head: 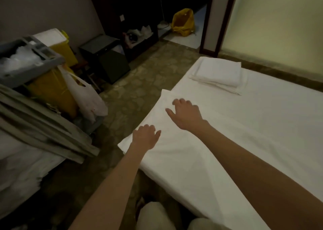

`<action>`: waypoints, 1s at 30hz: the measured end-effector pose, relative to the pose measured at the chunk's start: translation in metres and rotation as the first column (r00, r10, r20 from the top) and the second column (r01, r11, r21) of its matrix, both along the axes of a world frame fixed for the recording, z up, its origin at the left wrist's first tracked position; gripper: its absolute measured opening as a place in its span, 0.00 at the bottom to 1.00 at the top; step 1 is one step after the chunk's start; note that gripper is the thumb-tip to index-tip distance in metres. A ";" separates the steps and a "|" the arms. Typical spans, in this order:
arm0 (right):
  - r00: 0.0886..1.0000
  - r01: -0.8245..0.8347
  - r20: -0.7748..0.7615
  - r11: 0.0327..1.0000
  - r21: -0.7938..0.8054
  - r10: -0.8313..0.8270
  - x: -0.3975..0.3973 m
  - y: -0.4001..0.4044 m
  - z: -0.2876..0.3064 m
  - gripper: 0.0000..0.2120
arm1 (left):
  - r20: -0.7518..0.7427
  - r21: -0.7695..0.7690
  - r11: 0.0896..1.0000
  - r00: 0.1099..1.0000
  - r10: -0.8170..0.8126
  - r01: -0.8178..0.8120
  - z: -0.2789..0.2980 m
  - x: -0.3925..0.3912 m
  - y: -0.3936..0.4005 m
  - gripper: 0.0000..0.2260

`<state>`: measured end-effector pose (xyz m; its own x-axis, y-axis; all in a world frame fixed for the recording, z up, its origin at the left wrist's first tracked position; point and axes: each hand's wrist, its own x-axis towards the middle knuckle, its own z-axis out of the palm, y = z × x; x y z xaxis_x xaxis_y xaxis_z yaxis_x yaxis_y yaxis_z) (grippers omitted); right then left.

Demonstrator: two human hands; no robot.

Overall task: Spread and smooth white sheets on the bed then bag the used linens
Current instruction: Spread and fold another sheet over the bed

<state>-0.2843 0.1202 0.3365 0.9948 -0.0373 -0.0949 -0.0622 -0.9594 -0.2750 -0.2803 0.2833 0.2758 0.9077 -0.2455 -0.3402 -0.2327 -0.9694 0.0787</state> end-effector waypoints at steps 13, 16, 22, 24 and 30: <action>0.878 0.244 -0.430 0.969 0.025 -0.210 0.124 0.133 -0.181 0.25 | -0.212 0.086 0.989 0.972 -0.103 0.123 -0.120 0.211 0.103 0.20; 0.834 0.313 -0.486 0.949 0.025 -0.262 0.146 0.150 -0.239 0.26 | -0.246 0.021 0.996 0.966 -0.082 0.090 -0.160 0.251 0.106 0.19; 0.756 0.490 -0.536 0.868 0.084 -0.375 0.196 0.158 -0.337 0.30 | -0.461 -0.108 0.965 0.872 0.163 -0.238 -0.275 0.294 0.111 0.27; 0.712 0.530 -0.581 0.845 0.075 -0.395 0.195 0.154 -0.374 0.31 | -0.591 -0.124 0.899 0.759 0.273 -0.419 -0.320 0.294 0.116 0.31; 0.698 0.504 -0.592 0.864 0.005 -0.404 0.183 0.154 -0.426 0.37 | -0.814 -0.048 0.701 0.435 0.386 -0.711 -0.391 0.286 0.129 0.27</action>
<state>-0.1015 0.2738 -0.0890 0.6268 -0.4051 -0.6656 -0.6669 -0.7207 -0.1893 0.0060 0.4122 -0.1149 0.3815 -0.0258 -0.9240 0.6319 -0.7222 0.2811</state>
